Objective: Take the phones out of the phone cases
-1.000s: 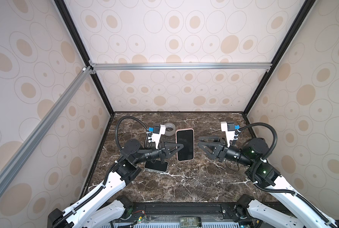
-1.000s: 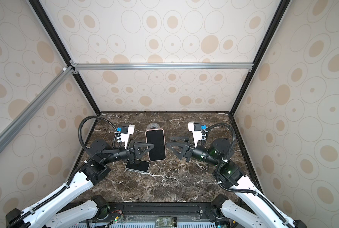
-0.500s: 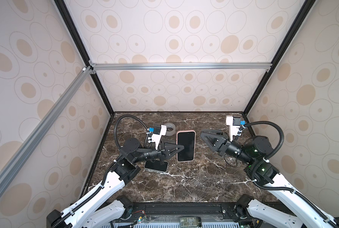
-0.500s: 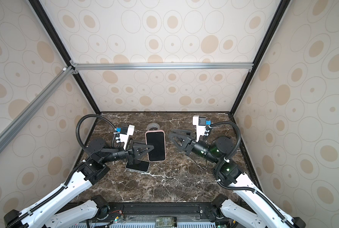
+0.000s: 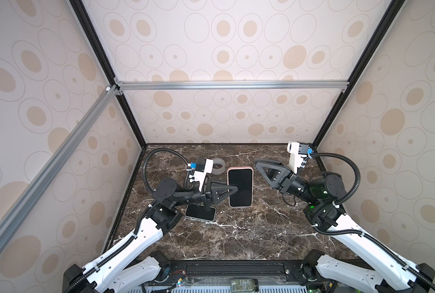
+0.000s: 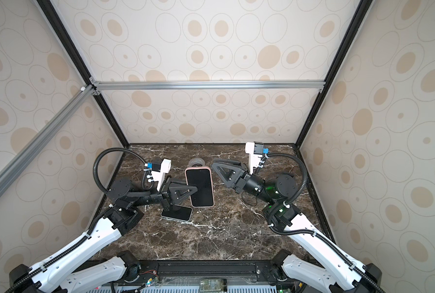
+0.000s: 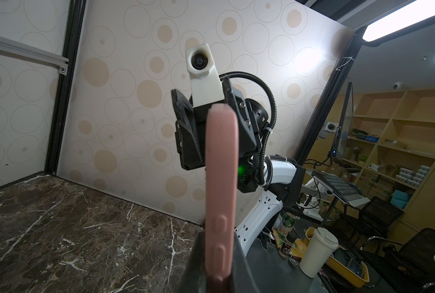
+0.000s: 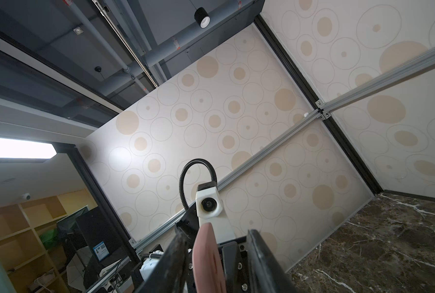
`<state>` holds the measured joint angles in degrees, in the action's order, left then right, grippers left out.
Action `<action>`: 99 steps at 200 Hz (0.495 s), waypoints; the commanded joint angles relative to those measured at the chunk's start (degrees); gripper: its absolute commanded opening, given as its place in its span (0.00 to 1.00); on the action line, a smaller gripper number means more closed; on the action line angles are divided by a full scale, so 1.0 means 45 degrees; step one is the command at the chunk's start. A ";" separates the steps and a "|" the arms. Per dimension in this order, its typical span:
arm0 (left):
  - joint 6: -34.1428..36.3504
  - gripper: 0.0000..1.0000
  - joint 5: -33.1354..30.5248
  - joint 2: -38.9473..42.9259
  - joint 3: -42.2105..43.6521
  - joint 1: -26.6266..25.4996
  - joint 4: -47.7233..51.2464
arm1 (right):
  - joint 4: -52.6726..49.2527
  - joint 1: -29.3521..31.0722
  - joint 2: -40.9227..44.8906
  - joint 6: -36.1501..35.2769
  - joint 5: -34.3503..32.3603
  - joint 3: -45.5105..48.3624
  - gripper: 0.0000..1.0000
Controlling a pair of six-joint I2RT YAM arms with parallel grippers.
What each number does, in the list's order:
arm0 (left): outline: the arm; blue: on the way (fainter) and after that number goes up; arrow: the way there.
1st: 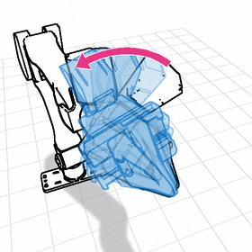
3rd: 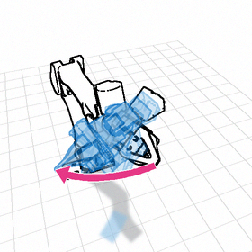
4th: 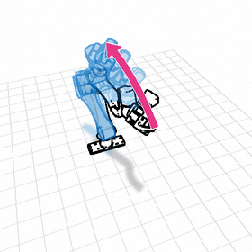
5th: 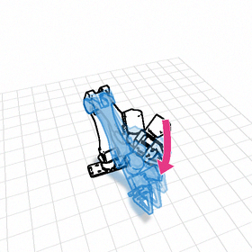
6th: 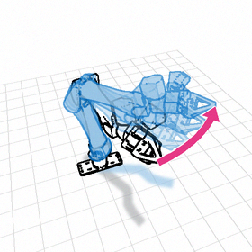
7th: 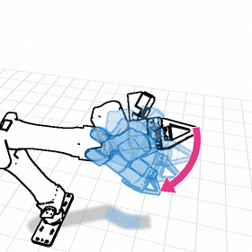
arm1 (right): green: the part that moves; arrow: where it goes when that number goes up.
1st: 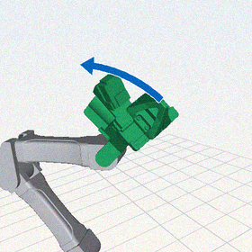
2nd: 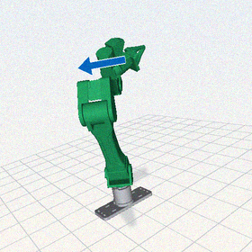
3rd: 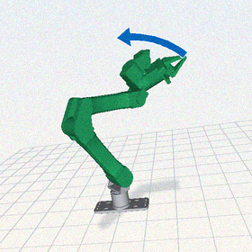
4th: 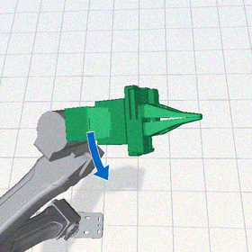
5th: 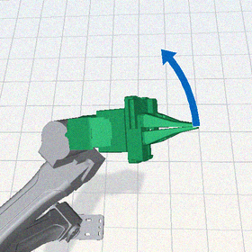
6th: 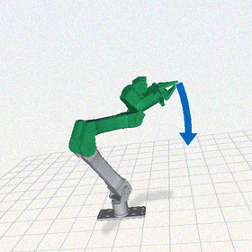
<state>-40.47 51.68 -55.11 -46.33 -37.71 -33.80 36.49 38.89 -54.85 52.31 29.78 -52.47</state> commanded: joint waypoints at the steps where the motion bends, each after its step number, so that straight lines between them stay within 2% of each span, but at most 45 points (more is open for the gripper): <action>1: -0.0476 0.00 0.0364 -0.0018 -0.0197 0.0011 -0.1559 | 0.1027 0.0272 -0.0173 0.0426 0.0150 -0.0303 0.41; 99: -0.0712 0.00 0.0527 -0.0081 0.0009 -0.0017 -0.1989 | 0.1852 0.0788 -0.0622 0.0738 0.0094 -0.0301 0.28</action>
<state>-42.44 52.99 -55.94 -45.45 -37.71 -37.19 41.76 41.76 -57.65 54.37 29.80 -52.49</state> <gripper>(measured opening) 0.115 0.296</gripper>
